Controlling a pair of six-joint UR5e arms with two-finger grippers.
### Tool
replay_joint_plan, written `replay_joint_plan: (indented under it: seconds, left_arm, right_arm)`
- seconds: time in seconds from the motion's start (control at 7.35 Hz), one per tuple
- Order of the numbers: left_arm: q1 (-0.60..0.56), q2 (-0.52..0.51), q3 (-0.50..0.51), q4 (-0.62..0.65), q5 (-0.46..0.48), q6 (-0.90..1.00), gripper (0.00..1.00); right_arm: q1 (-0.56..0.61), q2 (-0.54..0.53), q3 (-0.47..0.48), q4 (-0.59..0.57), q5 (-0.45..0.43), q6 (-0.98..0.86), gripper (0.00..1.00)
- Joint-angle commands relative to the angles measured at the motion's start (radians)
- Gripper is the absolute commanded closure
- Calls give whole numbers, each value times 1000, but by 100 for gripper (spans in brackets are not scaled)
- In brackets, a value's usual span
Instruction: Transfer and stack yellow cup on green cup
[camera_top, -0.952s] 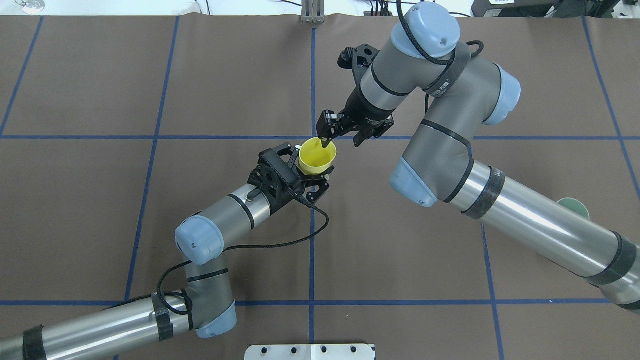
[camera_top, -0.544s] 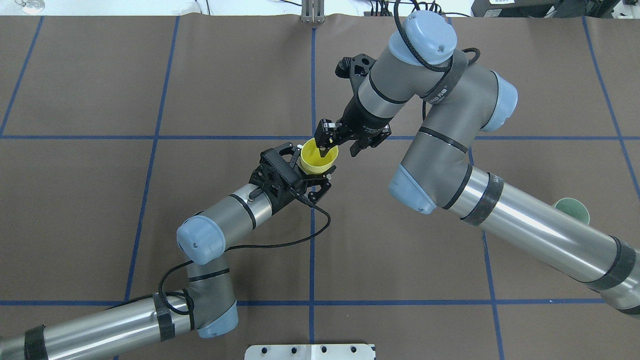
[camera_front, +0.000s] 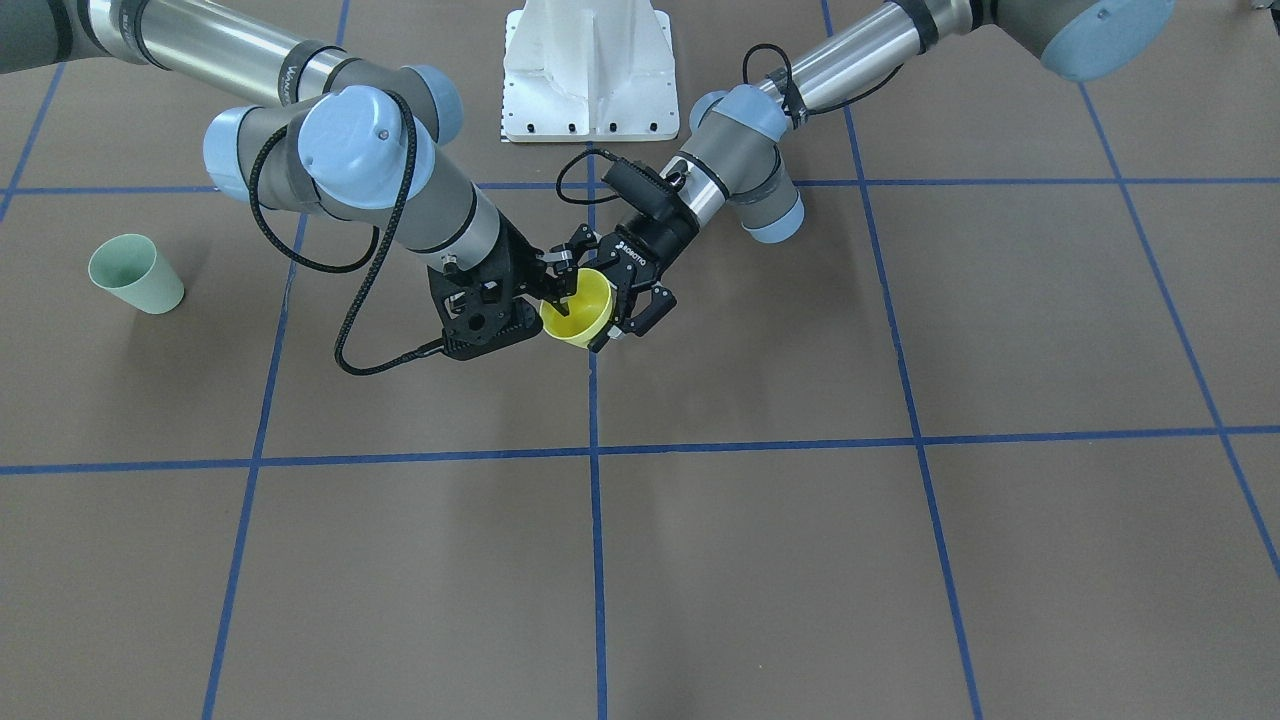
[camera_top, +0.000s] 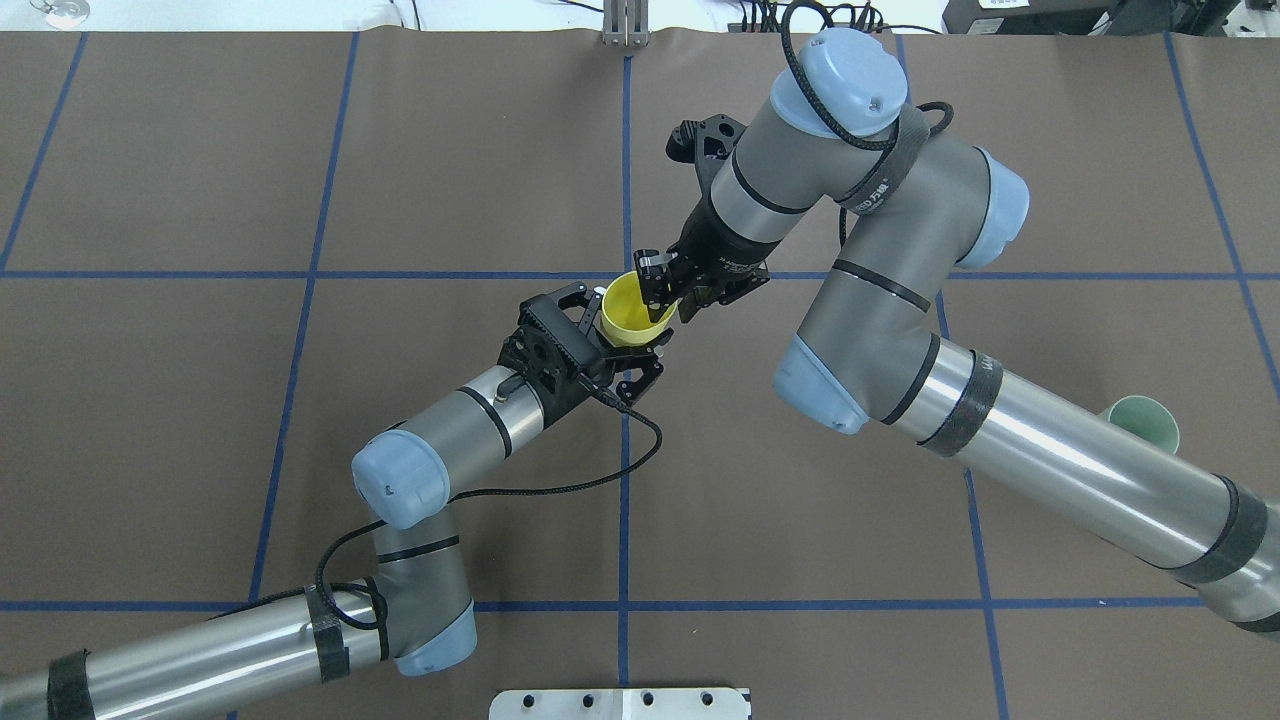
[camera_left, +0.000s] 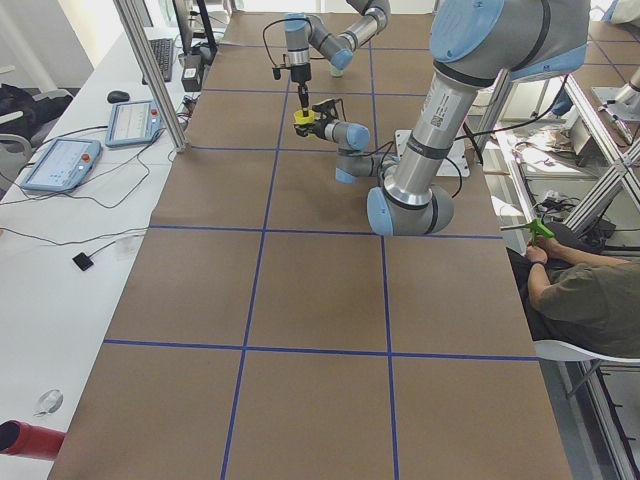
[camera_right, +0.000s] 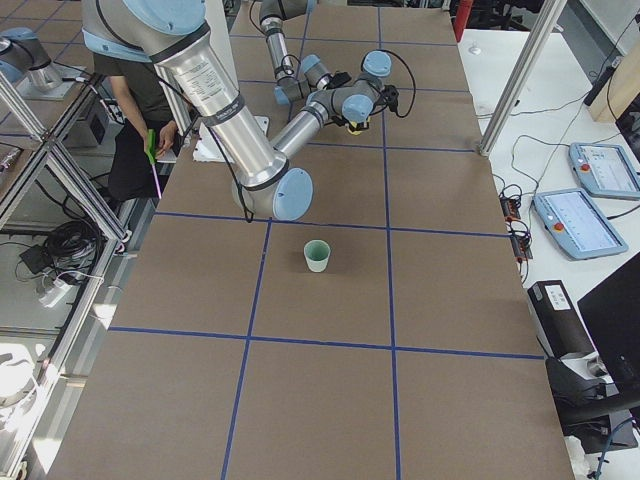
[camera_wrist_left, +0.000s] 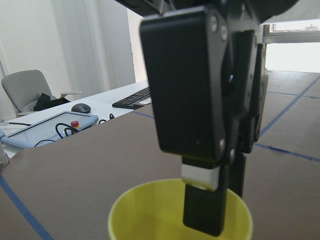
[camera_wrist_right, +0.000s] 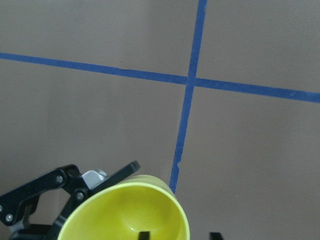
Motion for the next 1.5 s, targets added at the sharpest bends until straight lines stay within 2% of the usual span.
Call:
replay_joint_plan:
  seconds: [0.0, 0.14, 0.27, 0.41, 0.54, 0.95, 1.36]
  left_arm:
    - [2, 4, -4, 0, 0, 0, 35]
    - [2, 4, -4, 0, 0, -2, 35]
    - [3, 4, -4, -2, 0, -2, 34]
    - [3, 0, -4, -2, 0, -5, 26]
    - [3, -2, -4, -2, 0, -8, 1]
    - [5, -2, -5, -3, 0, -11, 0]
    - [3, 0, -18, -3, 0, -12, 0]
  right_arm:
    - [0, 4, 0, 0, 0, 0, 68]
    - [0, 4, 0, 0, 0, 0, 77]
    - [0, 5, 0, 0, 2, 5, 92]
    - [-1, 5, 0, 0, 2, 22, 100]
    - [0, 9, 0, 2, 5, 22, 100]
    - [6, -2, 37, 0, 40, 23, 100]
    - [60, -137, 182, -14, 80, 34, 100]
